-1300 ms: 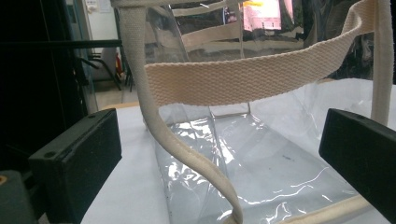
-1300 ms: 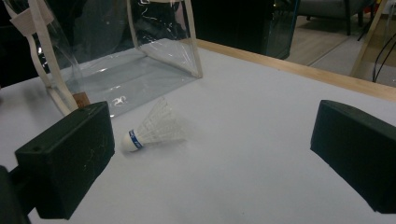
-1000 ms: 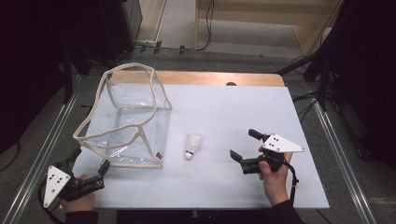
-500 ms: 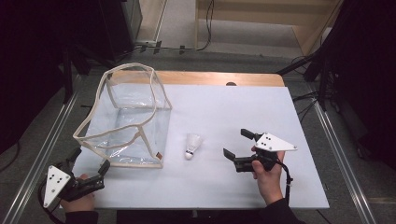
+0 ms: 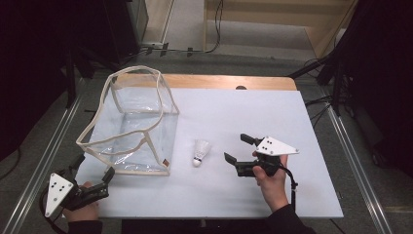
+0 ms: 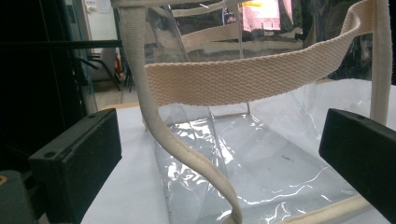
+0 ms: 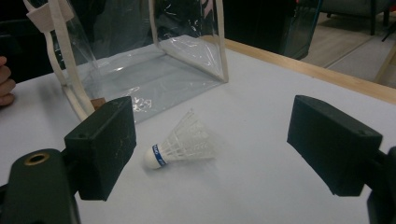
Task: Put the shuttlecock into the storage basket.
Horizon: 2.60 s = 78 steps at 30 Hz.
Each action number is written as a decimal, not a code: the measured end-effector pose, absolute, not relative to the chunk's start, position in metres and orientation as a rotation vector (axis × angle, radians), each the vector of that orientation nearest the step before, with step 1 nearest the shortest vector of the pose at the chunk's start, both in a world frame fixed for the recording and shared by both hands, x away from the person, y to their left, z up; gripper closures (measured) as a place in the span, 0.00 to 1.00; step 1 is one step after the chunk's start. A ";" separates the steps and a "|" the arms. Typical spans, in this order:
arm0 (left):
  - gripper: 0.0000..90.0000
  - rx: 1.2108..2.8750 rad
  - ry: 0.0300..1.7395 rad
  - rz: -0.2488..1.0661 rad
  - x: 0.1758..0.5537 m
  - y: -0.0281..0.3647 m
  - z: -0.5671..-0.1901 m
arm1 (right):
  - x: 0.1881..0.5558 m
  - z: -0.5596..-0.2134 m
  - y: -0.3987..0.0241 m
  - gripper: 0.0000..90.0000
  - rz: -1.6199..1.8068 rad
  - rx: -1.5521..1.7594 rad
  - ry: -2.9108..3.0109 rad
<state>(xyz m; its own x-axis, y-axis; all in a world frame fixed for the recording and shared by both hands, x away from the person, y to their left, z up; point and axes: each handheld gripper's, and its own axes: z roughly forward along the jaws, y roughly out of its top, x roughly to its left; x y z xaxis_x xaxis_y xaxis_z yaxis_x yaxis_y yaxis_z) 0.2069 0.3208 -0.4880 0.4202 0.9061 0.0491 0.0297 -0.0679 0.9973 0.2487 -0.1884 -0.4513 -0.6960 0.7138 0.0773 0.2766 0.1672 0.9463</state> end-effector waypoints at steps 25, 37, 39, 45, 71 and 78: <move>0.00 1.455 0.884 0.902 0.207 0.322 -0.488 | 0.260 -0.464 -0.147 0.74 1.450 0.958 2.197; 0.00 1.455 0.883 0.901 0.207 0.322 -0.488 | 0.268 -0.475 -0.124 0.96 1.412 0.927 2.327; 0.00 1.456 0.883 0.902 0.207 0.322 -0.488 | 0.270 -0.477 -0.121 0.97 1.413 0.917 2.345; 0.00 1.455 0.882 0.902 0.207 0.322 -0.488 | 0.271 -0.483 -0.110 0.97 1.386 0.913 2.392; 0.00 1.449 0.881 0.901 0.207 0.323 -0.488 | 0.277 -0.510 -0.056 0.98 1.274 0.966 2.464; 0.00 1.451 0.880 0.901 0.207 0.323 -0.488 | 0.279 -0.513 -0.053 0.98 1.219 1.014 2.461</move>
<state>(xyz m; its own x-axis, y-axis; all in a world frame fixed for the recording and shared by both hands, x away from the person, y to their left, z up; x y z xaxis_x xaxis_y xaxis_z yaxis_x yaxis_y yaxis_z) 0.2066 0.3227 -0.4879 0.4228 0.9051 0.0456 0.0244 -0.0616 0.9978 0.2788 -0.0526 -0.5126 -0.7398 0.6644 0.1066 0.4873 0.4197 0.7657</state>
